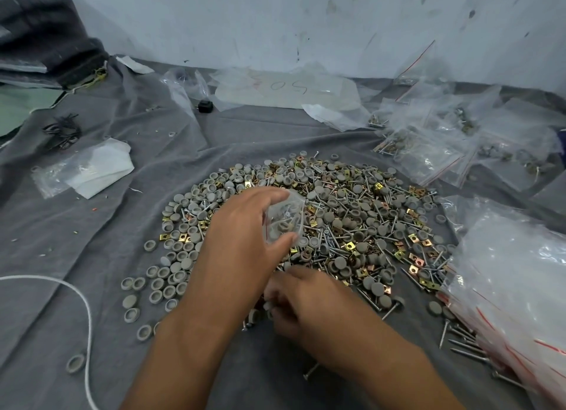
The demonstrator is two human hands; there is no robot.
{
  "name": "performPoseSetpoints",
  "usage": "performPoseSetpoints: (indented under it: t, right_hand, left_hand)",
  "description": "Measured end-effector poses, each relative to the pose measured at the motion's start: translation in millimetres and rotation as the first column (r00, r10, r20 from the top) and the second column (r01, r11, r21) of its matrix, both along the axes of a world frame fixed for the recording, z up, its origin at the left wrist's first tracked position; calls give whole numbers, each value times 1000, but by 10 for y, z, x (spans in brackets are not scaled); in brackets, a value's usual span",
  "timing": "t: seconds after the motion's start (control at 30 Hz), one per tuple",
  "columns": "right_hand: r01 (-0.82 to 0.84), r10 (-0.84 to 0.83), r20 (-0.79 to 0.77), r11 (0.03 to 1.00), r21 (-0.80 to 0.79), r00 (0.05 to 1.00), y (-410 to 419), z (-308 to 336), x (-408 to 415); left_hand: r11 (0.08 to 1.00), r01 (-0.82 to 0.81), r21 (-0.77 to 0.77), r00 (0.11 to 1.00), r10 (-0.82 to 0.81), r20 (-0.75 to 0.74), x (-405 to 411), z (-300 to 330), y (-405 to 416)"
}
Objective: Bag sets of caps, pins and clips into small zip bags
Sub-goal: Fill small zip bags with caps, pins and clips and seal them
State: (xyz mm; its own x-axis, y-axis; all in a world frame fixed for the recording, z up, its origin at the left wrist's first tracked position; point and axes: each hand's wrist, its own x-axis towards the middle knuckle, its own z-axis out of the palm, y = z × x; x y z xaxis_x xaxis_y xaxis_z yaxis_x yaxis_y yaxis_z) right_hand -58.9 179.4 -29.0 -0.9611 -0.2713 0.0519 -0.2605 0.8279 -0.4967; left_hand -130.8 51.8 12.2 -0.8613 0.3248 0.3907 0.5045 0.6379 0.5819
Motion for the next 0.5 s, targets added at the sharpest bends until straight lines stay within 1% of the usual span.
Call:
performPoseSetpoints:
  t: [0.07,0.1,0.17,0.2,0.27,0.3,0.43,0.5]
  right_hand:
    - [70,-74,-33,991,-114,997,152,80,-40]
    - [106,-123,-76,975,-197,990,226,131,-57]
    - [166,-257,-214,915,-369,942,338,232,-78]
    - [188,-326,-289,889,-418,900,364,266,-86]
    - [221,-410,-400,871,-439,820,349,298,-112]
    - [234,-426,-428,871,-433,797,326,295,-126]
    - [283,-422,-506,901,-330,753,269,249,-181]
    - [283,-431,-519,896,-341,738,279,244,-190]
  left_hand:
    - [1000,2,-11,1000,-2,-9,-4,3,-14]
    - [1000,3,-21,1000,-3,-14,-4,5,-20]
    - [999,9,-36,1000,-10,-23,-5,3,-19]
    - [999,13,-41,1000,-14,-26,-7,-3,-11]
    - [999,21,-49,1000,-22,-20,-2,-5,11]
    - [998,27,-51,999,-28,-15,4,-3,22]
    - [998,43,-34,999,-43,-5,26,-7,45]
    - [999,39,-38,999,-40,-9,28,-9,43]
